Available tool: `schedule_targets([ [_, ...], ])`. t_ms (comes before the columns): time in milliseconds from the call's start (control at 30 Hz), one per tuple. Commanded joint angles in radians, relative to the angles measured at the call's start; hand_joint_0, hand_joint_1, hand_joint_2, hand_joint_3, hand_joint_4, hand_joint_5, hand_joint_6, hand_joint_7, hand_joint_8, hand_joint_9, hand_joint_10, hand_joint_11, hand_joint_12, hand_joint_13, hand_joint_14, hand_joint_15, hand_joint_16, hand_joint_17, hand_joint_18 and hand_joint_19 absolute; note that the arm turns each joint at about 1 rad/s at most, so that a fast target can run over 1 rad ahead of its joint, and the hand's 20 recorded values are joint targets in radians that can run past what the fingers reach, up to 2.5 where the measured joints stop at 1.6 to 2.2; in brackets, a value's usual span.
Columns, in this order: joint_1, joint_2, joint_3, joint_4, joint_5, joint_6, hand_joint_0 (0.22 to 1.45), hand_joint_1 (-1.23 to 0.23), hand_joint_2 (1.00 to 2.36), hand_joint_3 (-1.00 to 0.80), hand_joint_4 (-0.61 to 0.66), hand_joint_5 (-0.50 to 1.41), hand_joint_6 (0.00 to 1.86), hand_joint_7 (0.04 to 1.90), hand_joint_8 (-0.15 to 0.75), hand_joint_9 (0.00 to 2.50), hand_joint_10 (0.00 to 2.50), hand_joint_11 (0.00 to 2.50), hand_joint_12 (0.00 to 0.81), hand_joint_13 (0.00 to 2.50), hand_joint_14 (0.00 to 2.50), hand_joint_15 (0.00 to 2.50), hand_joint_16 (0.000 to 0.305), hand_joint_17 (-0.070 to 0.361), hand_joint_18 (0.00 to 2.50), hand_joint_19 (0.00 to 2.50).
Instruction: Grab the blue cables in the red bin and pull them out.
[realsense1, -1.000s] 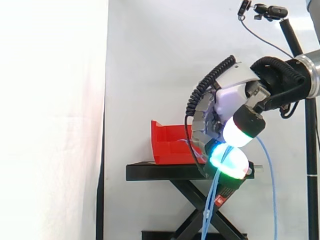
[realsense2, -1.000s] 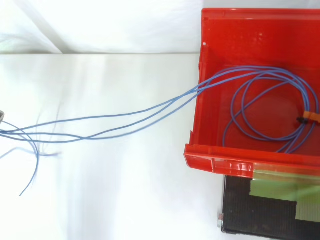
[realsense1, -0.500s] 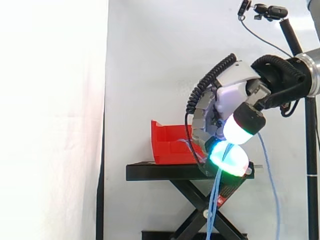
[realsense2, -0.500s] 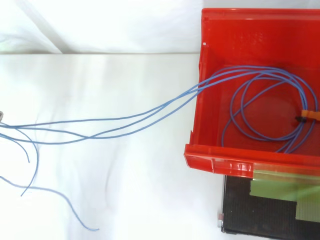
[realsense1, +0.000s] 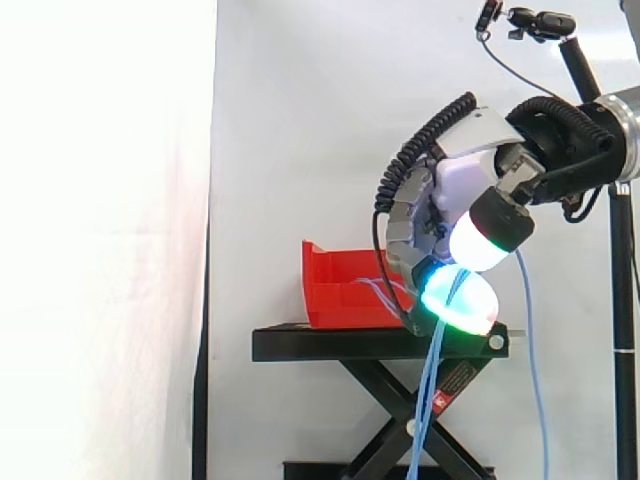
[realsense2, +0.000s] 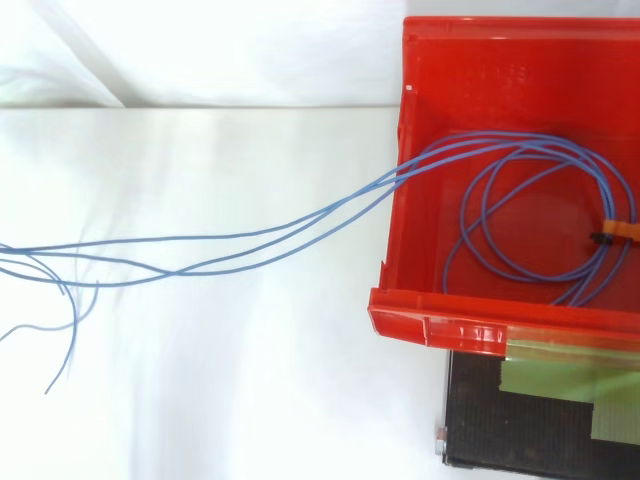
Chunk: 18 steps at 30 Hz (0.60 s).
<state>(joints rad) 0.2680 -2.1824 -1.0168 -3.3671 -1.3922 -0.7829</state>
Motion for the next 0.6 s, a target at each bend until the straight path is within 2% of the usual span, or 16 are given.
schedule_targets([
  [0,0.0,0.0,0.0,0.0,-0.001,0.0,0.81,-0.87,1.0,-1.0,0.15,0.85,0.46,0.78,0.279,0.72,2.19,1.17,0.314,0.94,1.84,1.15,0.038,0.085,0.87,1.21],
  [233,0.0,0.0,0.0,0.0,-0.004,0.0,0.91,-0.92,1.0,-1.0,0.11,0.79,0.59,0.75,0.272,0.72,2.2,1.15,0.305,0.95,1.8,1.17,0.037,0.082,0.87,1.21],
  [433,0.0,0.001,0.0,0.0,-0.004,0.004,0.93,-0.94,1.0,-1.0,0.1,0.63,0.82,0.62,0.284,0.65,2.26,1.14,0.31,0.93,1.81,1.17,0.037,0.084,0.86,1.2],
  [567,0.0,0.006,0.0,-0.003,-0.004,0.007,0.95,-0.97,1.01,-0.89,0.11,0.5,0.98,0.53,0.289,0.6,2.28,1.12,0.316,0.91,1.83,1.16,0.038,0.086,0.84,1.19],
])
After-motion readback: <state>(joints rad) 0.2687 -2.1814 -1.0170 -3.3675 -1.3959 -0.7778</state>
